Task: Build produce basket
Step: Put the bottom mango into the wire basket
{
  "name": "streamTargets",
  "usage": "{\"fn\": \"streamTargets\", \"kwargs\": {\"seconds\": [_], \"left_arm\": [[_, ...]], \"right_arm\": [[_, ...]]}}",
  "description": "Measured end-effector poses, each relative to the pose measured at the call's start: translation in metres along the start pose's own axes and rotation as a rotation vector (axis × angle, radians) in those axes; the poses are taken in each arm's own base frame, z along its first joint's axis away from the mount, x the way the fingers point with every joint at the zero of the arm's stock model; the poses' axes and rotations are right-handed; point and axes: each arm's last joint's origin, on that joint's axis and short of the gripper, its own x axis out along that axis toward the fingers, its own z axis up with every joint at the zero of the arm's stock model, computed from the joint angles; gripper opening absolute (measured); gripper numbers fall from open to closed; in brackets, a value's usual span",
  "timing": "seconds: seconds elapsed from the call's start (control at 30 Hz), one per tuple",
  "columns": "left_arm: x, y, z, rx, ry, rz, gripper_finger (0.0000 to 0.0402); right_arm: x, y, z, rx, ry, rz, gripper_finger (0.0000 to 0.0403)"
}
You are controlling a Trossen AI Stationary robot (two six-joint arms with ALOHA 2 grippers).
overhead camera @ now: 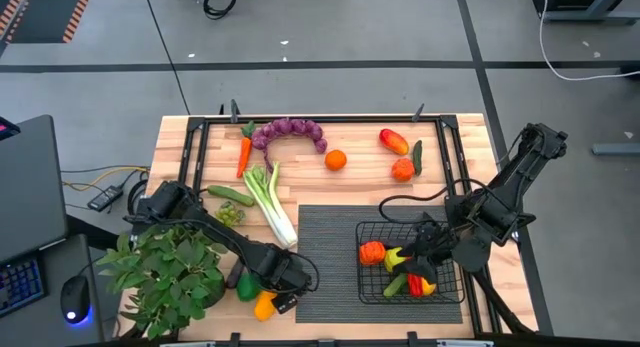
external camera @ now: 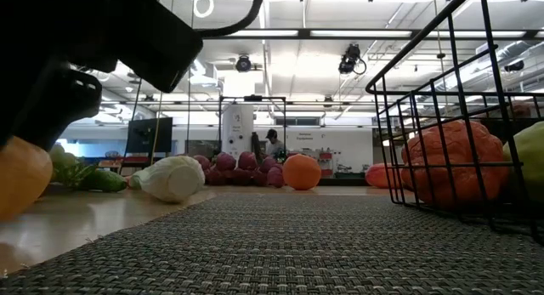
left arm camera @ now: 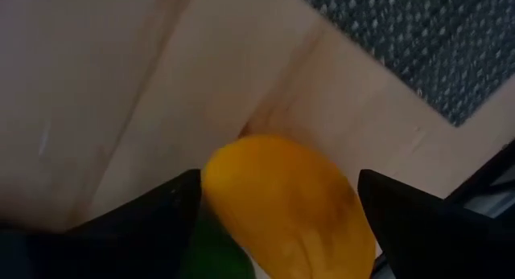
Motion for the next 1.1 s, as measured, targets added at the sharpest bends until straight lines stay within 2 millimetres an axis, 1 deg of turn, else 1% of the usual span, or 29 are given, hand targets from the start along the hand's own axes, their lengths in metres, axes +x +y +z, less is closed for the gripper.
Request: {"fn": "streamTargets", "kwargs": {"seconds": [0.33,0.47,0.57,0.63,0.73,0.9,1.0,1.1], "left_arm": [[0.0,0.0,0.002,-0.013,-0.005,-0.009,0.0303],[0.0,-0.002,0.003,-0.106,-0.014,-0.03,0.0282],[-0.001,-0.006,0.005,-0.194,-0.03,-0.074,0.0267],[-0.001,-0.01,0.007,-0.219,-0.053,-0.108,0.0259],[-0.002,-0.011,0.01,-0.231,-0.089,-0.131,0.0247],[-0.002,-0.011,0.011,-0.235,-0.089,-0.134,0.0221],[-0.002,-0.012,0.011,-0.208,-0.077,-0.148,0.0208],[-0.006,-0.011,0.013,-0.159,-0.051,-0.168,0.0204]], "right_arm": [[0.0,-0.001,-0.001,-0.024,0.018,-0.005,0.0299],[0.0,-0.001,-0.001,-0.014,0.014,-0.01,0.0299],[0.0,-0.001,0.0,0.005,0.01,-0.011,0.0299],[0.0,-0.001,0.0,0.011,-0.001,-0.013,0.0299],[0.0,-0.002,0.001,0.005,-0.033,-0.019,0.0299],[0.0,-0.002,0.001,-0.013,-0.036,-0.02,0.0299],[0.0,-0.001,0.0,-0.013,-0.003,-0.014,0.0299],[0.0,-0.001,-0.002,-0.015,0.046,-0.005,0.0299]]}}
